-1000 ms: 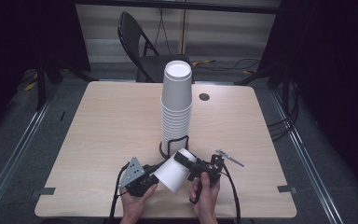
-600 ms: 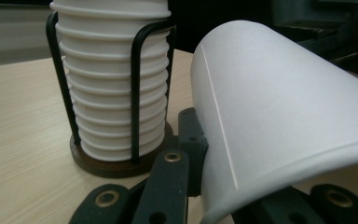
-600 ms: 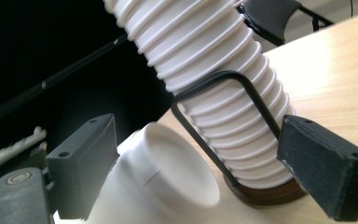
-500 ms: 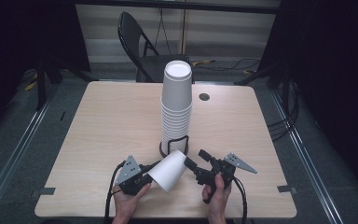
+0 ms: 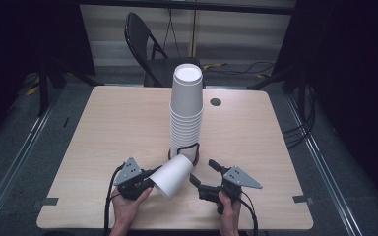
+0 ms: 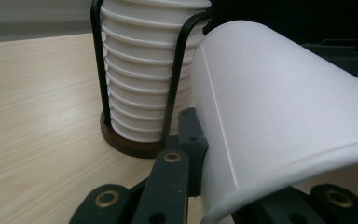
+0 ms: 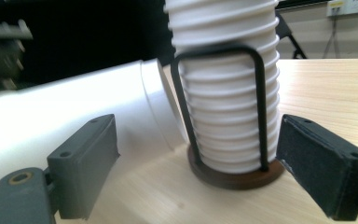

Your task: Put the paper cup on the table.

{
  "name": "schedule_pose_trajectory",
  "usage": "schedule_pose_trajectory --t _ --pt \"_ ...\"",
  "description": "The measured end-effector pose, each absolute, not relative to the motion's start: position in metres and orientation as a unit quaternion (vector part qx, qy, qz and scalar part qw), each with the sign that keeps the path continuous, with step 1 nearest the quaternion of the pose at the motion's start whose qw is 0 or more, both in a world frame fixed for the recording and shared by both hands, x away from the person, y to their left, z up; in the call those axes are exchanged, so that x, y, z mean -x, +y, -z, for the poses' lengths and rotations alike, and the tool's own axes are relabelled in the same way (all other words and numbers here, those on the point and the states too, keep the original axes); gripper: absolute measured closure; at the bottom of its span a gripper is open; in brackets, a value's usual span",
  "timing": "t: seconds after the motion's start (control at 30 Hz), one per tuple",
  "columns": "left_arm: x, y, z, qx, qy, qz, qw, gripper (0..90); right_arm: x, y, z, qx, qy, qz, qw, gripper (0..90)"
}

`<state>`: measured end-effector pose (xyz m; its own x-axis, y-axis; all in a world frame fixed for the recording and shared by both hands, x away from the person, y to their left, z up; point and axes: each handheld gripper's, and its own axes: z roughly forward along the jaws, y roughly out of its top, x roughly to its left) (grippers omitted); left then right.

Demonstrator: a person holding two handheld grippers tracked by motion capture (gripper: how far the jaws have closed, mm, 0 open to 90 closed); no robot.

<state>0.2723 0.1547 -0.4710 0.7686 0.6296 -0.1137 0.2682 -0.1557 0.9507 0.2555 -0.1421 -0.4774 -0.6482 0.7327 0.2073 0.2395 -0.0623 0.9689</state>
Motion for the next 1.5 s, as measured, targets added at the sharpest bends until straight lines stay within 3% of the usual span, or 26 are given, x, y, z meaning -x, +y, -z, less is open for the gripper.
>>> schedule_pose_trajectory --t 0.27,0.43,0.5,0.67,0.97,1.17,1.27,1.5 --pt "-0.279 0.156 0.464 -0.768 0.297 -0.144 0.549 87.1 -0.248 -0.132 0.482 -0.339 0.710 -0.573 0.230 13.5" --pt "-0.285 0.155 0.455 -0.788 0.298 -0.121 0.524 87.1 -0.246 -0.130 0.482 -0.315 0.728 -0.571 0.212 13.7" --pt "-0.286 0.154 0.453 -0.795 0.295 -0.119 0.516 87.2 -0.246 -0.128 0.482 -0.300 0.744 -0.550 0.233 13.7" --pt "-0.288 0.152 0.448 -0.806 0.290 -0.114 0.503 87.0 -0.245 -0.125 0.482 -0.276 0.761 -0.539 0.232 13.4" --pt "-0.296 0.141 0.439 -0.834 0.284 -0.096 0.462 87.1 -0.237 -0.115 0.483 -0.229 0.790 -0.480 0.304 12.2" --pt "-0.300 0.134 0.433 -0.848 0.281 -0.077 0.442 87.1 -0.234 -0.111 0.482 -0.191 0.801 -0.474 0.313 11.0" --pt "-0.303 0.131 0.429 -0.855 0.280 -0.065 0.432 87.0 -0.232 -0.106 0.483 -0.179 0.803 -0.445 0.354 11.3" --pt "-0.307 0.127 0.422 -0.867 0.280 -0.053 0.410 87.0 -0.231 -0.105 0.483 -0.172 0.803 -0.431 0.373 11.1"
